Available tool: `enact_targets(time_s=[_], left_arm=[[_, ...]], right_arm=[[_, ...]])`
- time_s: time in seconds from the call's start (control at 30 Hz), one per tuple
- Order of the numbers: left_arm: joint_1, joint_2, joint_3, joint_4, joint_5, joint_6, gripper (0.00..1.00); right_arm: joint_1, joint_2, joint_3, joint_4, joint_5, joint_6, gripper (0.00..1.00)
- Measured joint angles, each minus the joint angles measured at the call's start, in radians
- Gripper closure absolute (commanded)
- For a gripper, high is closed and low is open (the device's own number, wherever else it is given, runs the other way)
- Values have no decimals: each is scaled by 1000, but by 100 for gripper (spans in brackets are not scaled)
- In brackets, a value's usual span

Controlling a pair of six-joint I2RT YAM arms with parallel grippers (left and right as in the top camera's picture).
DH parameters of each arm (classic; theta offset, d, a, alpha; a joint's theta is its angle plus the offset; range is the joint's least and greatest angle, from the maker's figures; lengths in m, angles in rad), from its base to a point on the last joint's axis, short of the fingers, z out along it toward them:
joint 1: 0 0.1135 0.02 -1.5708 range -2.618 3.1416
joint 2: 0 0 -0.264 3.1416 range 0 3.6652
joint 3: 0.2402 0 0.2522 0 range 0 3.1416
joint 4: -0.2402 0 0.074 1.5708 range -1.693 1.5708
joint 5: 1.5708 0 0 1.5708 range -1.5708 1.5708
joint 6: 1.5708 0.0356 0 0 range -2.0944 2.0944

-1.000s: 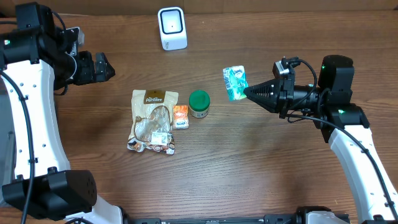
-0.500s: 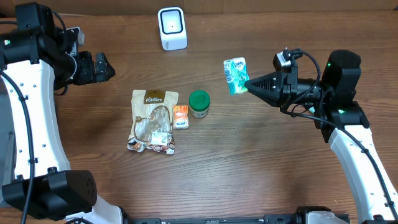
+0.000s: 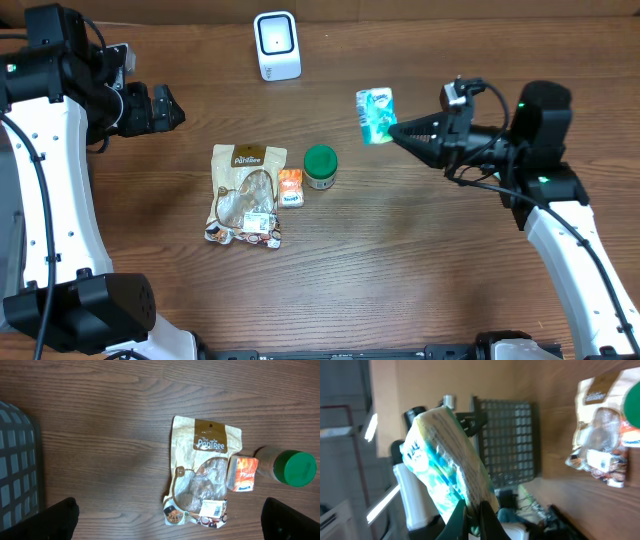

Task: Scan the item barcode
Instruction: 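Lift the Kleenex pack and raise it toward the scanner, then hold the Kleenex pack in front of the white scanner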

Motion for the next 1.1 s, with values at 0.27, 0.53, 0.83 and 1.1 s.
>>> enact_targets(time_s=[0.27,0.53,0.83,1.1], left_arm=[[0,0,0,0,0,0,0],[0,0,0,0,-1,0,0],[0,0,0,0,0,0,0],[0,0,0,0,0,0,0]], right_arm=[[128,16,25,-291,296,-210,96],[244,238,481,-669,618,-455,96],[430,649,1070,-737,1139,-701,96],[527,878,1122,-340,1563,-991,96]])
